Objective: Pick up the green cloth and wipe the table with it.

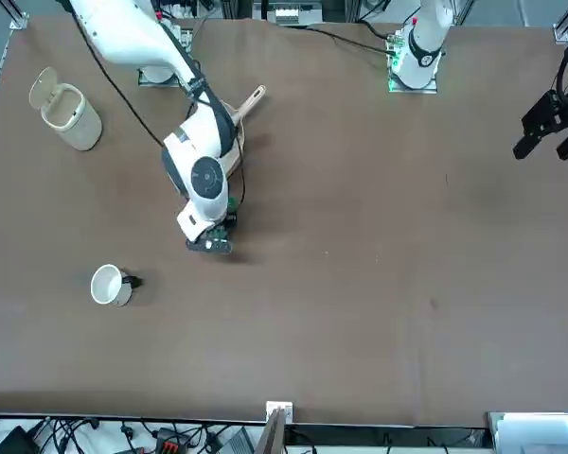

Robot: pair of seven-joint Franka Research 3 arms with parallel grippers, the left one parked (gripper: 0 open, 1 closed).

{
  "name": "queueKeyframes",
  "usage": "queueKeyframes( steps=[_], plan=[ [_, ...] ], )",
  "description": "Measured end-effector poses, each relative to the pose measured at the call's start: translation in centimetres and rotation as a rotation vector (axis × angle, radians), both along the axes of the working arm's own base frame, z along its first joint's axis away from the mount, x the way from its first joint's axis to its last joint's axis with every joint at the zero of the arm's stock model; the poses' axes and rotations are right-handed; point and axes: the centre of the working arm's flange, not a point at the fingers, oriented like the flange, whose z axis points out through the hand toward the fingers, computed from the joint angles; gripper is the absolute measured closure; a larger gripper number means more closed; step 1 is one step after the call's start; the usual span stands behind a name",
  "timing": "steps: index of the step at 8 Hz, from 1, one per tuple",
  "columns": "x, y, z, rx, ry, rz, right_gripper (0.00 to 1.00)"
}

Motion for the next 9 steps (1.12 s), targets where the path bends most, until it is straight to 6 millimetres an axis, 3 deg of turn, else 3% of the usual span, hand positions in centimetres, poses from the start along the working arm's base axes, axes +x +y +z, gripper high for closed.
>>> queueKeyframes(
  steps=[2,3,5,7,8,9],
  plan=[
    [1.5,-1.6,5.9,-0.012,-0.013,0.002,0.0],
    [2.5,-3.9,9.1,-0.007,-0.007,0.026,0.0],
    [4.5,-11.6,14.4,-0.005,0.017,0.091,0.0],
    [5.8,-19.7,17.5,0.006,0.036,0.141,0.0],
    [6.0,-22.3,18.5,0.011,0.035,0.149,0.0],
    [5.9,-23.6,19.4,0.03,0.028,0.145,0.0]
  ],
)
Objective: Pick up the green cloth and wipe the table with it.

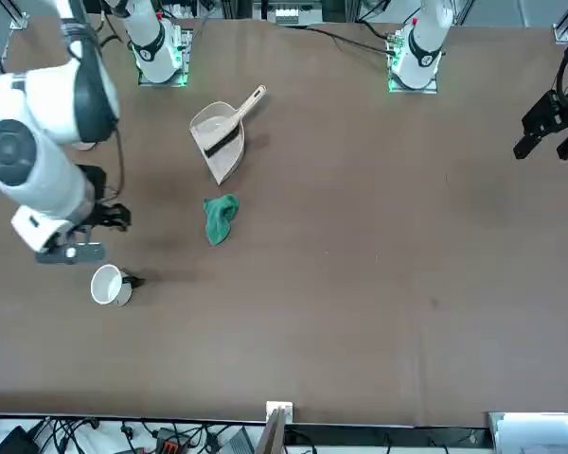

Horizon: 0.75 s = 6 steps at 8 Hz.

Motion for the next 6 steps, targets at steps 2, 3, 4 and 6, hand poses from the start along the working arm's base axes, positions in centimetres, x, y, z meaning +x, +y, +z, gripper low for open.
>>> queueKeyframes(
  steps=[2,3,4,6],
  plan=[
    [-0.5,-2.4,2.5,0.081,-0.012,-0.004,0.0],
    [-0.9,-5.1,3.9,0.107,-0.02,-0.001,0.0],
    [-1.6,-7.6,4.9,0.128,-0.028,-0.02,0.0],
    [-3.4,-10.5,6.5,0.162,-0.049,-0.076,0.0]
  ],
)
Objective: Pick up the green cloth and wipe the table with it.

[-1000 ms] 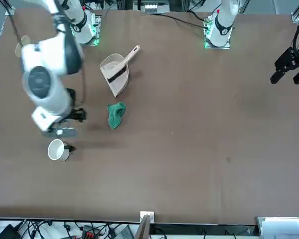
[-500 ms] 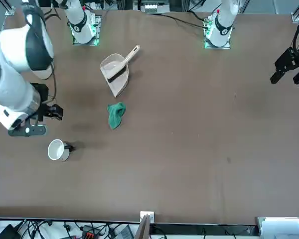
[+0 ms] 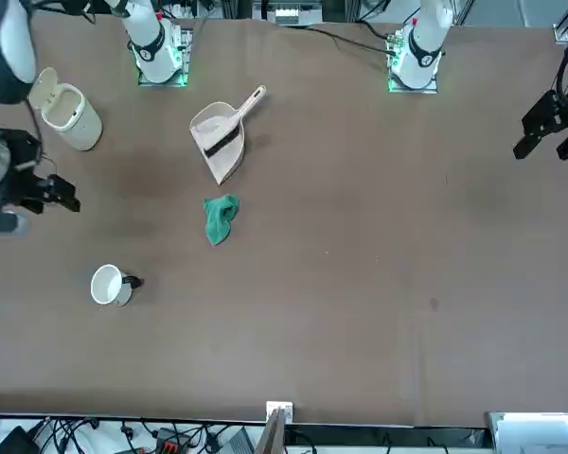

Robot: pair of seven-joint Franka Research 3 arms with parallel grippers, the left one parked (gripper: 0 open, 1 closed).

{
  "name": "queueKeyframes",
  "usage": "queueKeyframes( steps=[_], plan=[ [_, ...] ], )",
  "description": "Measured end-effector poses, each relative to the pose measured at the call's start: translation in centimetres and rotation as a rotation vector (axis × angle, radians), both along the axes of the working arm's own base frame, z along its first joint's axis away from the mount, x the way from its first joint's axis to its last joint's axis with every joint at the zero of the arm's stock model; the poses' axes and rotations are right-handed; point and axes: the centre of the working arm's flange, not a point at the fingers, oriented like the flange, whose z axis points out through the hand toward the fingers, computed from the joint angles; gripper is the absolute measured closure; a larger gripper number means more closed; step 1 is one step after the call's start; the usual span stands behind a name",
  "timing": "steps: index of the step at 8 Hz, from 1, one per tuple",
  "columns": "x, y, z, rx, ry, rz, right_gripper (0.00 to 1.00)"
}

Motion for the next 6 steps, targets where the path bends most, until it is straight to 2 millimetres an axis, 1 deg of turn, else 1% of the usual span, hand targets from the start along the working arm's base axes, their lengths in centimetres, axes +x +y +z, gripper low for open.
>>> queueKeyframes(
  steps=[1,3,4,6],
  plan=[
    [-0.9,-0.2,0.4,0.005,-0.016,-0.007,0.0],
    [-2.9,0.8,0.7,0.009,-0.03,0.002,0.0],
    [-3.7,1.2,1.1,0.011,-0.034,0.002,0.0],
    [-4.6,1.3,2.2,0.013,-0.039,0.0,0.0]
  ],
)
